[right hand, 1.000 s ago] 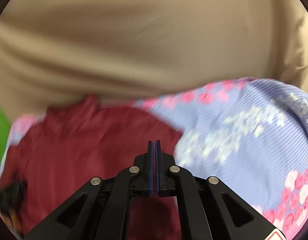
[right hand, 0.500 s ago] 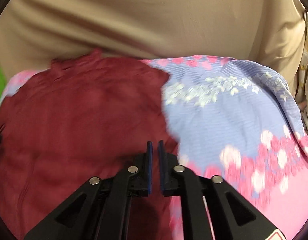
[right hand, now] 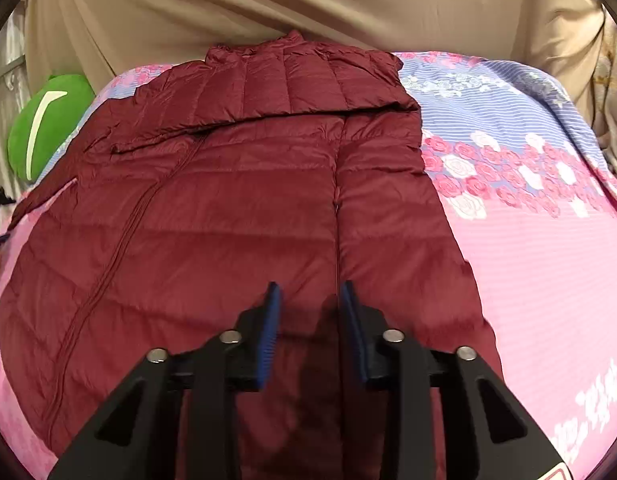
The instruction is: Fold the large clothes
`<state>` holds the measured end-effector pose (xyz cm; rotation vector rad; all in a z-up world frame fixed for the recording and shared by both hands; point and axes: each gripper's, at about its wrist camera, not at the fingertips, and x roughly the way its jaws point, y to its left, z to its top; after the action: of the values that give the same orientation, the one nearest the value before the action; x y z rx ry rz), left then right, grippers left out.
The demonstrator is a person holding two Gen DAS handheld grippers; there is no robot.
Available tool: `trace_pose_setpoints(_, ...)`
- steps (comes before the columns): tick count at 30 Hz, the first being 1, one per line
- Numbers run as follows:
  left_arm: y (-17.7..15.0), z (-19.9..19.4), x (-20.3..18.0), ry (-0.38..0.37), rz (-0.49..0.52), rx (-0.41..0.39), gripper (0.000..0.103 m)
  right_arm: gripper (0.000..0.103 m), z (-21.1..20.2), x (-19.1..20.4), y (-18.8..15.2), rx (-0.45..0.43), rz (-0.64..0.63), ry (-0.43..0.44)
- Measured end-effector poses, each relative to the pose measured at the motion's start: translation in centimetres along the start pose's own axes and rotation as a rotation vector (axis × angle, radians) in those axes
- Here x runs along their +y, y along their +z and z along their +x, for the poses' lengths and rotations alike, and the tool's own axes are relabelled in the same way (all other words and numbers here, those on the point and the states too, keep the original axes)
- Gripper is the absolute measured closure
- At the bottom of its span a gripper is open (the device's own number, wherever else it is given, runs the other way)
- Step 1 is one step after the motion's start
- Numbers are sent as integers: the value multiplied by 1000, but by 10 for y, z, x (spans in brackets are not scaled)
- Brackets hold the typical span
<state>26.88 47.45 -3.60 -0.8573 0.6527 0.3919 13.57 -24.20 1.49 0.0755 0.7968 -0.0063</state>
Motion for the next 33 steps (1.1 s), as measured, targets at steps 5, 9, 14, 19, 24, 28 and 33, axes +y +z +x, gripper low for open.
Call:
trace_pose_setpoints(5, 10, 13, -31, -39, 75, 79, 99, 65, -1, 1, -9, -6, 24, -28)
trace_pose_setpoints(9, -4, -39, -116, -103, 297, -35, 103, 63, -3, 1, -10, -14, 48, -27)
trace_pose_setpoints(14, -59, -126, -251, -302, 589, -139, 103, 63, -8, 1, -8, -28, 72, 0)
trace_pose_setpoints(19, -163, -177, -384, -539, 836, -95, 103, 63, -21, 4, -4, -57, 70, 29)
trace_pose_setpoints(24, -303, -151, -481, -607, 1017, 59, 102, 61, -36, -4, -4, -68, 80, 41)
trace_pose_setpoints(28, -401, -86, -505, -527, 1087, 162, 98, 57, -43, -17, -7, -55, 62, 8)
trace_pose_setpoints(33, -462, -14, -487, -415, 1074, 294, 53, 56, -43, -41, -5, -43, 49, -30)
